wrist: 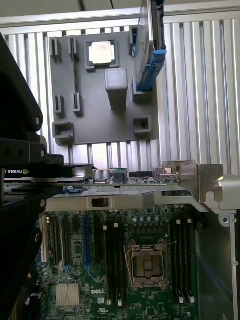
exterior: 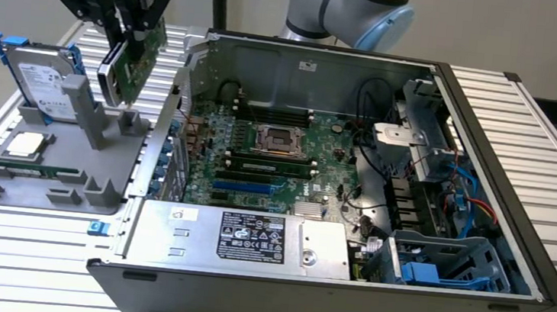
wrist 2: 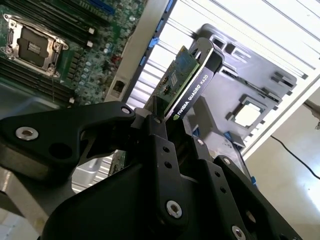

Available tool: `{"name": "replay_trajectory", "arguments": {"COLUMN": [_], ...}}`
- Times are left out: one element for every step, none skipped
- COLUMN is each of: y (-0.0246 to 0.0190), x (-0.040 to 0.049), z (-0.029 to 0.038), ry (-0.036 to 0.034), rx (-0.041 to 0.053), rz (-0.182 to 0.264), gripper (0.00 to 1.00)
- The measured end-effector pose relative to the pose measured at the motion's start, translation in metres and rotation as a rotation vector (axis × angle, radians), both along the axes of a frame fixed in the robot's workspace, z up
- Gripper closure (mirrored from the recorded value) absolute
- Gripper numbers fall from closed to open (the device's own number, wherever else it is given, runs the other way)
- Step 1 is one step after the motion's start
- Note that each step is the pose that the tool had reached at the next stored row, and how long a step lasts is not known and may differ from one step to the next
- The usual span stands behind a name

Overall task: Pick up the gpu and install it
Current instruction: 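Pick up the gpu and move the gpu toward the slot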

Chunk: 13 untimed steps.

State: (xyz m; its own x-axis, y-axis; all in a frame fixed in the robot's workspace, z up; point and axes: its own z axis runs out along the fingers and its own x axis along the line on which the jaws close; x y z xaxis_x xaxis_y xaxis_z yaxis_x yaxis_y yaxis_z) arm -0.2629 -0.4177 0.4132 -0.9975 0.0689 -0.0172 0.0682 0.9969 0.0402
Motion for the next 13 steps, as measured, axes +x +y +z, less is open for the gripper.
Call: {"name": "replay_trajectory", "arguments": {"y": [0.0,0.0,0.0,0.0,0.0,0.0,0.0,0.0,0.0,0.0,0.0,0.0,0.0], "x": [0.0005,0.001,0.0016,0.002,0.0025,0.0029,0.0035,0.0039,0.0045,0.0049,0.0055,0.006,0.0065], "z": [0.0,0.0,0.0,0.0,0.0,0.0,0.0,0.0,0.0,0.0,0.0,0.0,0.0], "ry": [-0.0001,-0.0001,0.0,-0.0001,0.0,0.0,-0.0001,0.0,0.0,0.0,0.0,0.0,0.0], "rx": [0.0,0.0,0.0,0.0,0.0,0.0,0.0,0.0,0.0,0.0,0.0,0.0,0.0], "rz": [0.0,0.0,0.0,0.0,0.0,0.0,0.0,0.0,0.0,0.0,0.0,0.0,0.0], "gripper": [1.0,1.0,1.0,1.0,1.0,1.0,1.0,1.0,1.0,1.0,1.0,1.0,1.0]}}
